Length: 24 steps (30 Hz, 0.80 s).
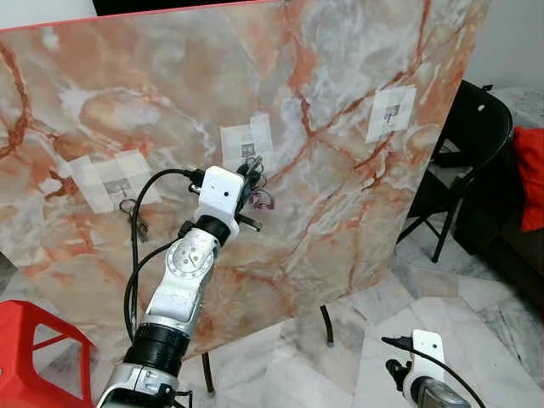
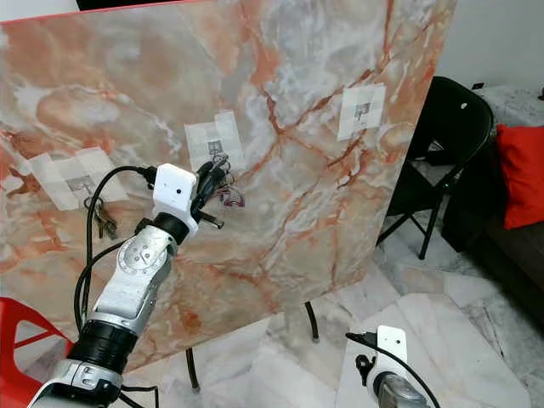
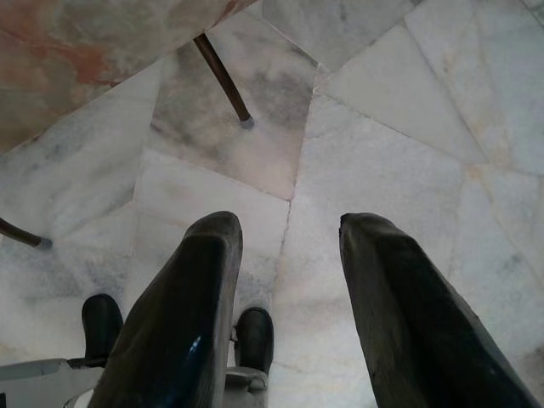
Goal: Hang keys on a hook
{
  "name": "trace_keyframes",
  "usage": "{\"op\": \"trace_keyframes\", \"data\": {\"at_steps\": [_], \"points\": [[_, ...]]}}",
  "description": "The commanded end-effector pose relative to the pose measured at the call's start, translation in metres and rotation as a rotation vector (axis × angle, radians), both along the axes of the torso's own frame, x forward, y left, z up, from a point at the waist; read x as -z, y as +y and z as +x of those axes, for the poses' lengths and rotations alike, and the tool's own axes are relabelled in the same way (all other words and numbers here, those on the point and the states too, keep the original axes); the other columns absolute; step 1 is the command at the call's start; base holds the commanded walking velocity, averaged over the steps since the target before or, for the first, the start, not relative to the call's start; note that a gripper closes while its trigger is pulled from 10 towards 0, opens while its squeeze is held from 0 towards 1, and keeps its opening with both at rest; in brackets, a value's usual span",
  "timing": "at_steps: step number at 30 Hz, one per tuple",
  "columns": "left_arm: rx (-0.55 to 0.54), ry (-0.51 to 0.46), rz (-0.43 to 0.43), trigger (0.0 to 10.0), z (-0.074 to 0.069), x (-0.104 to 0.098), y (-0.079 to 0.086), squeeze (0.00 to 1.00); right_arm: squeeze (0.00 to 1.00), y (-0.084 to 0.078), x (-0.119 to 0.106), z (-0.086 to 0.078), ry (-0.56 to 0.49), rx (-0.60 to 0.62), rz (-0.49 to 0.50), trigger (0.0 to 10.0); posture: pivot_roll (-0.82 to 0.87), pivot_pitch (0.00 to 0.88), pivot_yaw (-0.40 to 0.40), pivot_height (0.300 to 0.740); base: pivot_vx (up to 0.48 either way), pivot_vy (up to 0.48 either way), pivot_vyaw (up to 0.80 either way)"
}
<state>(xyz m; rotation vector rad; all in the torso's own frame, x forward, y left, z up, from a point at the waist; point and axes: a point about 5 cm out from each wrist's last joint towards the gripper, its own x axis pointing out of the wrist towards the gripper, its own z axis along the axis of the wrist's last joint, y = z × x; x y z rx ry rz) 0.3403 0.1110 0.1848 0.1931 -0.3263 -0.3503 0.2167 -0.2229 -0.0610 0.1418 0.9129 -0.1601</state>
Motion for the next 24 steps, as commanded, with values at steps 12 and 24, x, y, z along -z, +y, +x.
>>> {"op": "trace_keyframes", "data": {"at_steps": [12,24], "points": [[0.015,-0.031,0.011,10.0,0.0023,-0.0064,-0.0053,0.00,0.00,0.0006,-0.0008,0.0017,0.000,0.005,0.003,10.0,0.03,0.000,0.000,0.740,0.000,0.000,0.00],[0.009,-0.019,0.019,10.0,0.0026,-0.0044,-0.0055,0.00,0.00,0.0003,-0.0015,0.0028,-0.001,0.005,0.001,10.0,0.03,0.000,0.001,0.740,0.000,0.000,0.00]]}}
